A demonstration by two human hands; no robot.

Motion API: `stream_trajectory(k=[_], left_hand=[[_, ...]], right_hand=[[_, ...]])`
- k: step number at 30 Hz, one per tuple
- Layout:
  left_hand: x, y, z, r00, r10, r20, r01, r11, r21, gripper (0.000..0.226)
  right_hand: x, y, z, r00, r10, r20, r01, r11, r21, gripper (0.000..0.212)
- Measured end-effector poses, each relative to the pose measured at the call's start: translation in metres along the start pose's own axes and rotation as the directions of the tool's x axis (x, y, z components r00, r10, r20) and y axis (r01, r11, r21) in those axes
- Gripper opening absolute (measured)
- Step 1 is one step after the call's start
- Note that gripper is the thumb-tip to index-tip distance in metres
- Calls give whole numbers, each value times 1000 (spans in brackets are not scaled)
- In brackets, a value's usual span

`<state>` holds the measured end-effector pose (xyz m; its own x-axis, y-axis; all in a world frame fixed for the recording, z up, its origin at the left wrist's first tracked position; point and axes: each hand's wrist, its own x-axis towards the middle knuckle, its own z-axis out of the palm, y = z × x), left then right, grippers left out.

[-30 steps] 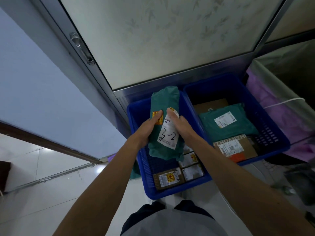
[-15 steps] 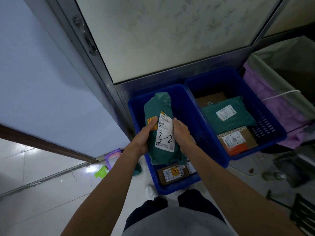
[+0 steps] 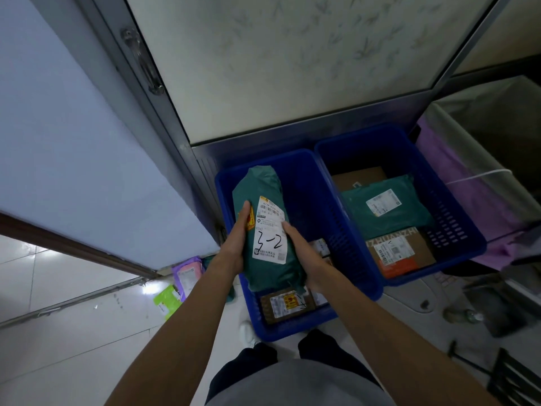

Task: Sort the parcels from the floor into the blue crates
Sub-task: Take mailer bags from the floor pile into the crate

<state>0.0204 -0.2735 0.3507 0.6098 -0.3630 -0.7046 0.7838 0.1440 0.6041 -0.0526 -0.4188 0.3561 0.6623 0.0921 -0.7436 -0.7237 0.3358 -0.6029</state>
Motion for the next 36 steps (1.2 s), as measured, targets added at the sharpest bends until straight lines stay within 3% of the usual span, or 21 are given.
stream_trajectory(k=[4, 10, 14, 17, 20, 23, 26, 29, 33, 36], left_hand=[[13, -9, 15, 998, 10, -64, -18, 991, -130, 71], [39, -29, 56, 944, 78, -321, -174, 943, -282, 95], [51, -39, 74, 872, 60, -487, -250, 908, -337, 98], [51, -45, 75, 908, 82, -411, -239, 907, -346, 96], [50, -51, 67, 948, 119, -295, -215, 924, -318, 84], [52, -52, 44, 919, 100, -382, -214, 939, -268, 71], [51, -50, 16, 860, 56, -508, -185, 960, -208, 59], [54, -52, -7, 838, 25, -546, -84, 993, -82, 77], [68, -67, -26, 849, -24, -528, -13, 998, -65, 78], [79, -80, -28, 832, -58, -551, -37, 986, -161, 67]], right_hand=[[-2, 1, -27, 996, 25, 85, -25, 1000, 4, 54], [18, -1, -46, 995, 40, -93, -21, 982, 189, 59], [30, -12, -53, 999, 34, 17, -37, 958, 285, 49], [38, -17, -70, 995, 70, 73, -86, 968, 236, 41], [48, -20, -88, 998, 27, 53, -34, 990, 135, 51], [54, -23, -104, 998, -57, -14, 56, 996, -64, 49], [64, -22, -120, 997, -43, 58, 54, 975, -214, 51], [75, -22, -132, 991, 15, 135, 30, 946, -322, 55], [94, -15, -142, 989, 40, 139, 12, 935, -354, 52], [104, -8, -139, 991, 68, 117, -26, 944, -328, 72]])
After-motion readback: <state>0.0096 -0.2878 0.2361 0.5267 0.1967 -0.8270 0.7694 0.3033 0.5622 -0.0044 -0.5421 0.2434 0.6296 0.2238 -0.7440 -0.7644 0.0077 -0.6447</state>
